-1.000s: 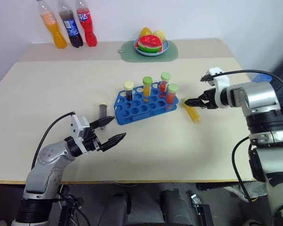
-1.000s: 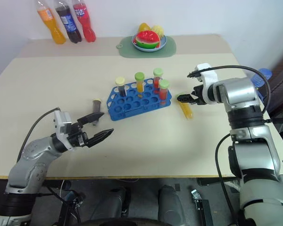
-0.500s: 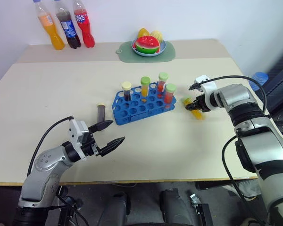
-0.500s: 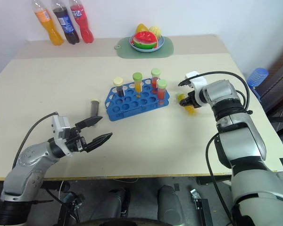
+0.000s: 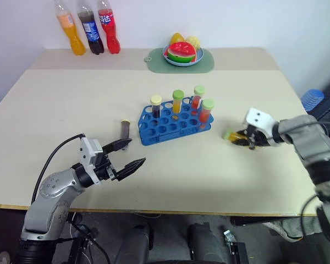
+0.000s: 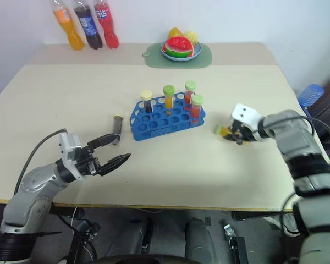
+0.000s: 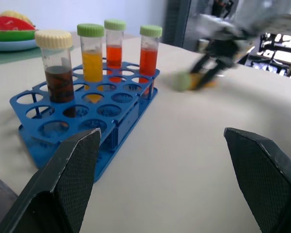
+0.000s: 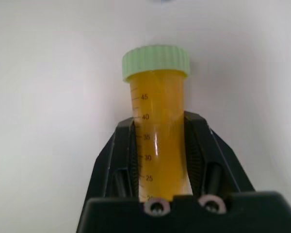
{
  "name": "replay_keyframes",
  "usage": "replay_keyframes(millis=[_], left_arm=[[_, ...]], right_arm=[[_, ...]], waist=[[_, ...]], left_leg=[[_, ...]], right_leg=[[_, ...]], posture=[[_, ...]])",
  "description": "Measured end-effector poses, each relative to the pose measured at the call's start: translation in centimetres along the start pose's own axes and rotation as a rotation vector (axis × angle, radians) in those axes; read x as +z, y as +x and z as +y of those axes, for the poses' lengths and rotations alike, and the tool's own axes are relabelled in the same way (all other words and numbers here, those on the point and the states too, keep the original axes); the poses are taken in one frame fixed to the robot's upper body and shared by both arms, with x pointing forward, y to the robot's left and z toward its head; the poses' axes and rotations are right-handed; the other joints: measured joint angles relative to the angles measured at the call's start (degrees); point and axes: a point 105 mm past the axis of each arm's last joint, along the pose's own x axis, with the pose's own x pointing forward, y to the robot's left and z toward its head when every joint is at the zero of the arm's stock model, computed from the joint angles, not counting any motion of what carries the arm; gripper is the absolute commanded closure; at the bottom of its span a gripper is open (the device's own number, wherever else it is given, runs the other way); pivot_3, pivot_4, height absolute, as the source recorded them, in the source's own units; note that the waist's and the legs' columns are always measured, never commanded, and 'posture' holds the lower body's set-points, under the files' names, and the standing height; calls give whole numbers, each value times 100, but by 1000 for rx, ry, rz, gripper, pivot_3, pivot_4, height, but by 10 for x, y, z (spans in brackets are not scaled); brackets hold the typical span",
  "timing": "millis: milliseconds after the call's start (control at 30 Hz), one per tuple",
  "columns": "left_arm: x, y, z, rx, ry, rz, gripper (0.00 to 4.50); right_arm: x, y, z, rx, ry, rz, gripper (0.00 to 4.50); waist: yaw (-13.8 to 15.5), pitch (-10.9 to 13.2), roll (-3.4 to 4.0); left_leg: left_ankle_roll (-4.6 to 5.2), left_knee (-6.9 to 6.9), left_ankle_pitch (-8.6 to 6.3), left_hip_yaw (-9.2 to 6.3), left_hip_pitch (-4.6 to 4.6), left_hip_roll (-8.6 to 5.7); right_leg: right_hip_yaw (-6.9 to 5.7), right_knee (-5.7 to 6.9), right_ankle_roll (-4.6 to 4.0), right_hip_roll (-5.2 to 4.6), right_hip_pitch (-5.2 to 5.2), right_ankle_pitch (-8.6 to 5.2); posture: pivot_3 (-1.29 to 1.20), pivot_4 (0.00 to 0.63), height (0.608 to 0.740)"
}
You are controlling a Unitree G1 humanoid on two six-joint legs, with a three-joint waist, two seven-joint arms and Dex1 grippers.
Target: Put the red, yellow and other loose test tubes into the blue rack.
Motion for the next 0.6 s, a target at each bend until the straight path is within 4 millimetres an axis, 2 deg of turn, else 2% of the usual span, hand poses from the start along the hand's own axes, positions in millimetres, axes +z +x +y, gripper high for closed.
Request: replay_keyframes(millis=[33, 100, 200, 233, 333, 400, 467, 600], left_arm=[[-2, 0, 2, 3, -4, 3, 258], [0, 3, 5, -3, 2, -7, 258], [5, 8, 8, -10, 18, -35, 258], [5, 9, 7, -12, 18, -43, 258], [-1, 5, 8, -12, 1, -31, 258], [-4, 2, 7, -18, -9, -20, 258], [-4, -1, 7, -25, -12, -15, 258], [-1, -8, 8, -20, -14, -18, 258]], right_arm=[[5, 1, 11, 44, -13, -52, 3683], [28, 6, 32, 117, -14, -221, 3683], [79, 20, 49, 155, 5, -513, 3683], [97, 23, 52, 148, 14, -605, 3683], [150, 31, 41, 50, 84, -878, 3683], [173, 36, 35, -9, 126, -996, 3683], [183, 44, 31, -55, 179, -1055, 3683], [185, 63, 24, -175, 280, -1100, 3683]], waist=[[-27, 1, -1], [-124, 2, -3], [-230, 3, 0], [-221, 4, 2], [-181, 4, 2], [-155, 3, 0], [-96, 3, 0], [-38, 4, 1]], left_leg=[[0, 0, 0, 2, 10, 3], [0, -3, 0, 1, 29, 12], [0, -2, 0, -6, 35, 22], [0, -1, 0, -9, 34, 25], [-4, -3, 2, -17, 28, 25], [-5, -3, 2, -23, 23, 24], [-7, -3, 3, -25, 19, 19], [-10, -7, 5, -23, 19, 15]], right_leg=[[2, 1, 0, 2, 6, 0], [9, 10, -2, 7, 13, 1], [15, 15, -10, 20, 11, 6], [14, 16, -10, 23, 10, 6], [14, 16, -11, 26, 3, 6], [12, 13, -11, 25, 2, 6], [12, 12, -11, 20, 0, 6], [12, 12, -11, 18, -4, 6]], posture=[[0, 150, 740], [0, 150, 740], [0, 150, 740], [0, 150, 740], [0, 150, 740], [0, 150, 740], [0, 150, 740], [0, 150, 740]])
